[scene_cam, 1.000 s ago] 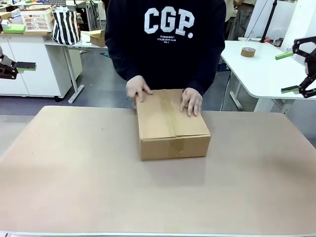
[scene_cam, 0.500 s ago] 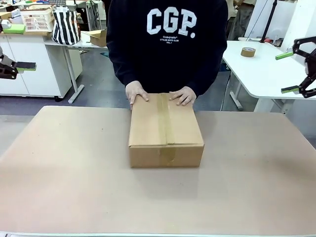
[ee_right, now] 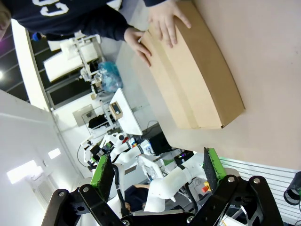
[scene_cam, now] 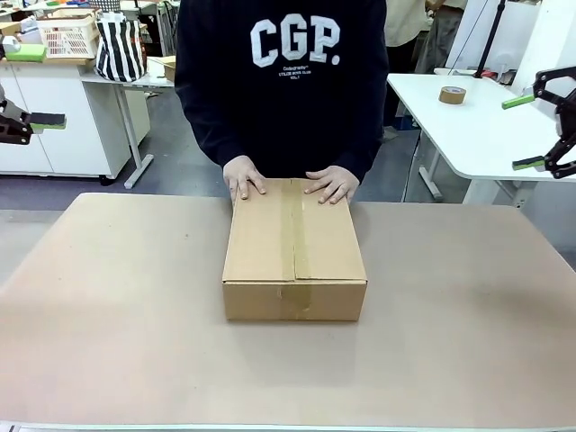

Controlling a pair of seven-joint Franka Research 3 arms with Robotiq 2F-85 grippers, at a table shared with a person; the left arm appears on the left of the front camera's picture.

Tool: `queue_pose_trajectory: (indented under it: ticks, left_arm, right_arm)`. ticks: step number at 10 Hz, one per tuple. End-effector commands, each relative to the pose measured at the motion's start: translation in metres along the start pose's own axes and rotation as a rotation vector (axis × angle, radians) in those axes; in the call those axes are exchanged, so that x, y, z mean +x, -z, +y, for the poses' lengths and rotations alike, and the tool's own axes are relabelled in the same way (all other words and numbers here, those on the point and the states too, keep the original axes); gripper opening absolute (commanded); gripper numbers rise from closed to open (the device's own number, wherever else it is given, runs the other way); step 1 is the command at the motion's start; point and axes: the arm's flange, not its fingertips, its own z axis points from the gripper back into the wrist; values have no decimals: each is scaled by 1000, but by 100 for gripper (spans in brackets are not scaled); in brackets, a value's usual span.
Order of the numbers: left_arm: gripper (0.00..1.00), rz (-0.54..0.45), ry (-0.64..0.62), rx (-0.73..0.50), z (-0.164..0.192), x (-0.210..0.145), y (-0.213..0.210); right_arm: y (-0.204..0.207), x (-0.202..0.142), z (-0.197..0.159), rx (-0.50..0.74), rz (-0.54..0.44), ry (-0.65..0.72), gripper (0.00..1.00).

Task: Pack the gift set into the box.
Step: Press and hold the closed box until the human finishes sealing it.

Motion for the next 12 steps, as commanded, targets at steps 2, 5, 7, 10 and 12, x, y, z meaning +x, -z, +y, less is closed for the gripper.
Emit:
queue_pose_trajectory:
  ticks: [2,5,7,10,12]
  left_arm:
    - [100,-3,15,-19,-1,0,1]
    - [100,-3,15,-19,-1,0,1]
    - [100,-3,15,-19,-1,0,1]
    - [100,83,382,127,-10,13,16]
    - [100,246,685,233,-14,12,37]
  right_arm:
    - [-1,1,0,-4,5,-27,100]
    - [-1,1,0,-4,5,-27,100]
    - [-1,1,0,-4,5,-27,100]
    - [23,3,37,-45,-116,-231,100]
    - [46,-14,70,10,-283,-703,100]
